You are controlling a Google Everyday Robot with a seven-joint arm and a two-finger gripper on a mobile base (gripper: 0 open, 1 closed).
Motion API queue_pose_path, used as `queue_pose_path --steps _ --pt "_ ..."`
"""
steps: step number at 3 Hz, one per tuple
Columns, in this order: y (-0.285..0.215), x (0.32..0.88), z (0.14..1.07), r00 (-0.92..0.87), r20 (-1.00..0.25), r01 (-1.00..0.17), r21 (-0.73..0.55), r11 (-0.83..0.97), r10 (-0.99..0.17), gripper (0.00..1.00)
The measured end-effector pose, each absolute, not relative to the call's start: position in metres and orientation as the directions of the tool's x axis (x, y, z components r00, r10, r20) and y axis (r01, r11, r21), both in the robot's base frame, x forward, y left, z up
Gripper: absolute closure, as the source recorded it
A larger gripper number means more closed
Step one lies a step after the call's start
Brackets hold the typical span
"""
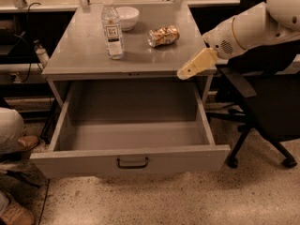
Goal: Place blue plastic bottle into top drawer
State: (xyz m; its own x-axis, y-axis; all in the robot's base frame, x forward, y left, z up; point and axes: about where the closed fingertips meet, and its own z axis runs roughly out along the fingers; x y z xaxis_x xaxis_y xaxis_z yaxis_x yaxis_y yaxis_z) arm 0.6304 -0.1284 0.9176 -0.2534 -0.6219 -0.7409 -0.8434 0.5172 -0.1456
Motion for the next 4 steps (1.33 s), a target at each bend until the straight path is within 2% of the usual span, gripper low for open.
queue_pose_path --steps 1,4 --pt "-0.128 0.63 0.918 -0.253 -0.741 -0.843 -0.146 0.517 -0.622 0.0" --pt "-0.038 0.741 0.942 0.023 -0.892 -0.806 -0.284 0.519 -0.452 0.0"
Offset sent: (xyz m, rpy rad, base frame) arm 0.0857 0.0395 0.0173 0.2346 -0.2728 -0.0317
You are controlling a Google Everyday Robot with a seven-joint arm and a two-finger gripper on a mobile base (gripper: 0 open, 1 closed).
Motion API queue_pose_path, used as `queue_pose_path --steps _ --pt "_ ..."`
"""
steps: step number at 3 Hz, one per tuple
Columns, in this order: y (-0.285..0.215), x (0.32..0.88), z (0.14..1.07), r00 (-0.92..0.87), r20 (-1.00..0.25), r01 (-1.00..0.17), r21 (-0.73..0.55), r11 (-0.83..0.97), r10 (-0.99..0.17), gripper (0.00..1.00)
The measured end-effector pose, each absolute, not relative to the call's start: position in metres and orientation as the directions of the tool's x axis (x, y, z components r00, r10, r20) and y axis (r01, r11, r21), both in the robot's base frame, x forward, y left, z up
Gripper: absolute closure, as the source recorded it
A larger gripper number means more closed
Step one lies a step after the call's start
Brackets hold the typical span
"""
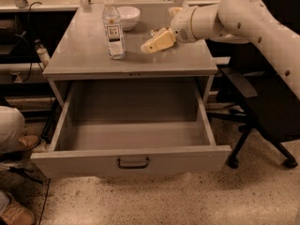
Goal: Place blue plastic bottle into top drawer
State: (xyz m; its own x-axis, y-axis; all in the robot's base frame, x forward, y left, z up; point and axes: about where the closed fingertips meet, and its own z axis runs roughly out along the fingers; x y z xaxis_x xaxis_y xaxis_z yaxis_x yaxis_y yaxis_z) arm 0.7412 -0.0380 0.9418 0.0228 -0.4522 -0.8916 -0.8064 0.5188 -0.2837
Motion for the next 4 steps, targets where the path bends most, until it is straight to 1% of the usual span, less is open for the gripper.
queue_pose_path --steps 1,2,4 --pt "0.001 0.769 0.946 0.082 -0.898 -0.821 -0.306 0.482 -0.431 0.0" --pt "0.032 0.782 0.951 0.12 -0.898 -0.841 -0.319 0.437 -0.423 0.0" --pt "0.074 0.792 0.957 0.133 -0.897 -0.876 -0.306 0.374 -0.422 0.0"
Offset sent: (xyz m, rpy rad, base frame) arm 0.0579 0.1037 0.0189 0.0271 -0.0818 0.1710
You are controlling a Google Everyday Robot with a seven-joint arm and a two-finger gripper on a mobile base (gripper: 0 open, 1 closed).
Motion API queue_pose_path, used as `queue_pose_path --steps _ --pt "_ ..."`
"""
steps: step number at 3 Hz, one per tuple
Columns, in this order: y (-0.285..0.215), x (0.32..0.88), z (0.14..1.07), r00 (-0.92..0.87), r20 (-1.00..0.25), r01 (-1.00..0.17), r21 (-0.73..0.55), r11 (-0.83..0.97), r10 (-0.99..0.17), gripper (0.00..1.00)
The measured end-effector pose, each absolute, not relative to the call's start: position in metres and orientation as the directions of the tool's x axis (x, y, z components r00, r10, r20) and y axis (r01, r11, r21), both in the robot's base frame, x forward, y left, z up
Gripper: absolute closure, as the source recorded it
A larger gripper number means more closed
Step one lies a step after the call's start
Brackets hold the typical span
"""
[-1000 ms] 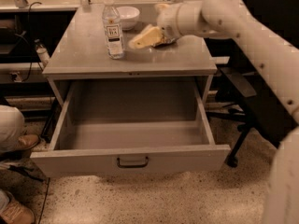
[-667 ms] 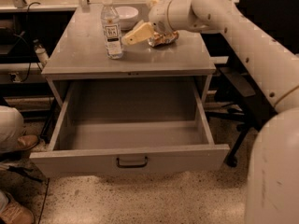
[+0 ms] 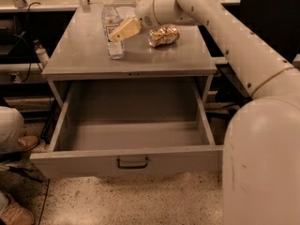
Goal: Place blue plastic bottle into top drawer
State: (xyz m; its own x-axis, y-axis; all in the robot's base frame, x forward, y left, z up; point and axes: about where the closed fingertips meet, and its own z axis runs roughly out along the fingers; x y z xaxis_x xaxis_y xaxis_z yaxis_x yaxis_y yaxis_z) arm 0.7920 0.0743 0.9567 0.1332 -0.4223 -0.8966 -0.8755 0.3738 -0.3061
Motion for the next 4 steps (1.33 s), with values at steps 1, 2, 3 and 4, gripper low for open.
queue_pose_path --steps 1,2,3,4 --pt "0.087 0.795 0.957 0.131 -0.9 -0.887 -0.294 0.356 -0.416 0.0" --pt "0.098 0.799 0.953 0.119 -0.904 -0.898 -0.274 0.343 -0.411 0.17" --pt "0.103 0.801 0.95 0.108 -0.907 -0.904 -0.26 0.338 -0.407 0.4" --pt "0.106 0.802 0.948 0.099 -0.911 -0.907 -0.248 0.34 -0.401 0.64"
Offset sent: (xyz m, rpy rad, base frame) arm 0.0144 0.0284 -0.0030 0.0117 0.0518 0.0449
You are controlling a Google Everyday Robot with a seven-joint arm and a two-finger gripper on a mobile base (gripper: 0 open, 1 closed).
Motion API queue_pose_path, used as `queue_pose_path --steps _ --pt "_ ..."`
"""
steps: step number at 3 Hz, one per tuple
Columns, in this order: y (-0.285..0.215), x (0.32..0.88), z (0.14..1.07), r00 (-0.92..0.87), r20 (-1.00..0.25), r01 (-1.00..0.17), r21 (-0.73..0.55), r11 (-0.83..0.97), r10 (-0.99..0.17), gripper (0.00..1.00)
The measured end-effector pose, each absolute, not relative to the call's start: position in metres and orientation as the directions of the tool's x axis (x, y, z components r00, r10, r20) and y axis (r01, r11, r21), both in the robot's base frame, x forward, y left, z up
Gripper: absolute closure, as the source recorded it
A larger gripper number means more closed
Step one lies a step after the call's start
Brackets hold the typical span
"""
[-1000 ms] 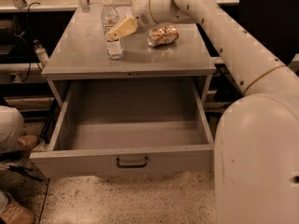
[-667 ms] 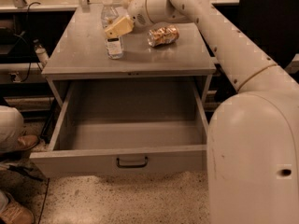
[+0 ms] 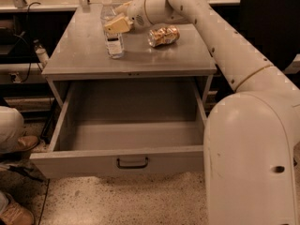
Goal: Place blue plastic bottle into top drawer
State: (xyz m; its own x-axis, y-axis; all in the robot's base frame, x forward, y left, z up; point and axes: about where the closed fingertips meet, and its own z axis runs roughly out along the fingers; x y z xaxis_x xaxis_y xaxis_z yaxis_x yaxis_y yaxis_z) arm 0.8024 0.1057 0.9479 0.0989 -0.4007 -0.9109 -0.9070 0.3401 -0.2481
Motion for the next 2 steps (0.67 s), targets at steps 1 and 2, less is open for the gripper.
queue_pose_path --steps 1,2 --pt "0.099 0.798 0.952 0.091 -0.922 -0.905 -0.235 0.356 -0.376 0.87" --pt "0.053 0.77 0.973 0.046 -0.949 -0.876 -0.188 0.444 -0.311 1.0"
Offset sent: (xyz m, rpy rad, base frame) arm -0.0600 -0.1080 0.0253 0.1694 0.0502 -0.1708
